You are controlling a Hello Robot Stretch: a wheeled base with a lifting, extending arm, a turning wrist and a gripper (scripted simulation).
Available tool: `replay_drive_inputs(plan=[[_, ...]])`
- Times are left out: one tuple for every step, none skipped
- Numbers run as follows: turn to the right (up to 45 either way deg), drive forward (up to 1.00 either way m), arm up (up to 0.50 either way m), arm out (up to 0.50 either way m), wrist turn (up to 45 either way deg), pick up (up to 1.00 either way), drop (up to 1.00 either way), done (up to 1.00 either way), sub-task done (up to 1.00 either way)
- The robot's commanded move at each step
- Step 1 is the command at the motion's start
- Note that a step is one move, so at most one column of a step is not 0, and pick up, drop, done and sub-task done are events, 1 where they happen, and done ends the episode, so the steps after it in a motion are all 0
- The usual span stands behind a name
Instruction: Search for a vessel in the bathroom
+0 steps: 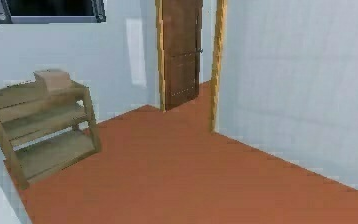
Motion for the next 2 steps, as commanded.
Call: replay_drive_inputs(plan=[[0.0,1.00,0.00,0.00,0.0,0.00,0.00,0.00,0.00],[0.0,1.00,0.00,0.00,0.0,0.00,0.00,0.00,0.00]])
